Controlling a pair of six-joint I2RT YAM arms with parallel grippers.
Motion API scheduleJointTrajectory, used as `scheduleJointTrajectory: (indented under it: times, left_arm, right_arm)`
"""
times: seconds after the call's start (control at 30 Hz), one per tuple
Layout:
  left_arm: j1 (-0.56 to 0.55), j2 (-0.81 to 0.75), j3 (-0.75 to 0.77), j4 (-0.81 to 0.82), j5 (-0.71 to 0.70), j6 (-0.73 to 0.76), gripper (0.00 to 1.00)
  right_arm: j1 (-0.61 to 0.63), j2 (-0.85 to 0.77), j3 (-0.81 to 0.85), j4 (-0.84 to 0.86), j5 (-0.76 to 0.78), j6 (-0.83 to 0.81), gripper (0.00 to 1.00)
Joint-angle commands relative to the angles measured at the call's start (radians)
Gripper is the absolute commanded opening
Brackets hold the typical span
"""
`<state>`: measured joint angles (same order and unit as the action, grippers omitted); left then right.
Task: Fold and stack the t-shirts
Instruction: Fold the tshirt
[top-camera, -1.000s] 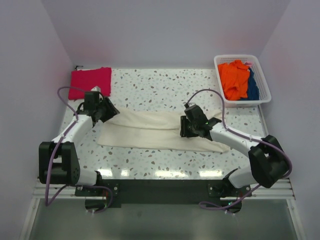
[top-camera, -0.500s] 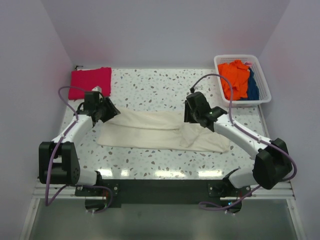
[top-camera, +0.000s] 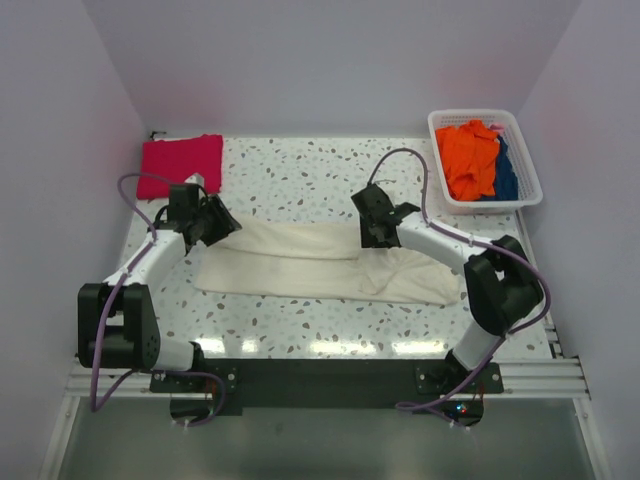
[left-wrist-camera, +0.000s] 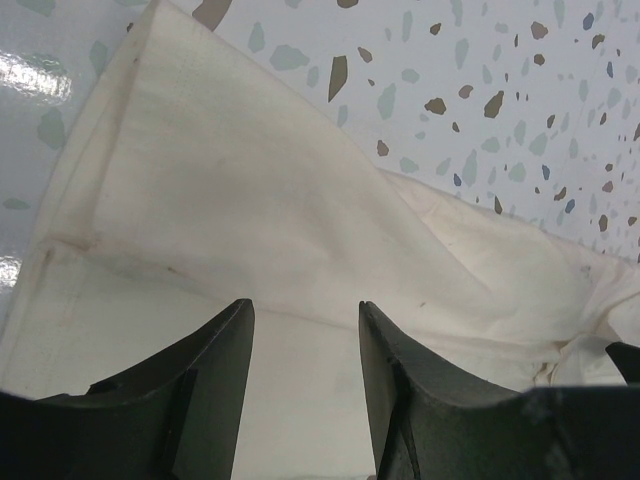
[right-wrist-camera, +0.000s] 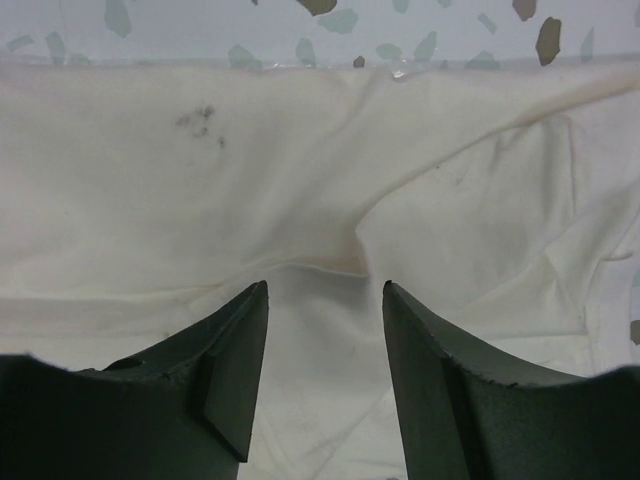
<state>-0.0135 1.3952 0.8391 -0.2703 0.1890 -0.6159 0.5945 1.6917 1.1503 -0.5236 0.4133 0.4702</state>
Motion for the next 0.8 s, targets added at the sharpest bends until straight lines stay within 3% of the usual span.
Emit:
scheduleJointTrajectory:
  times: [0.0,0.17,0.3,0.53,0.67,0.77]
  left_arm:
    - [-0.002,-0.018,-0.005,0.028,0.023,0.024,0.51]
    - [-0.002,-0.016,-0.003,0.031,0.024,0.024,0.51]
    - [-0.002,-0.015,-0.005,0.029,0.026,0.024,0.51]
    - [-0.002,-0.016,-0.009,0.031,0.033,0.025,0.51]
    - [-0.002,-0.025,-0.009,0.028,0.030,0.031,0.51]
    - [-0.002,-0.028,-0.011,0.028,0.038,0.031,0.51]
  right_arm:
    - [0.001,-0.007,0.048,-0.010,0.111,0.010,0.55]
    - [0.001,0.040,0.063,-0.009,0.110,0.011,0.54]
    - [0.001,0.074,0.069,-0.013,0.105,0.024,0.42]
    - [-0.001,0.117,0.080,-0.018,0.122,0.031,0.41]
    - [0.001,0.093,0.068,-0.026,0.128,0.038,0.26]
    - [-0.002,0.045,0.043,-0.042,0.140,0.041,0.08]
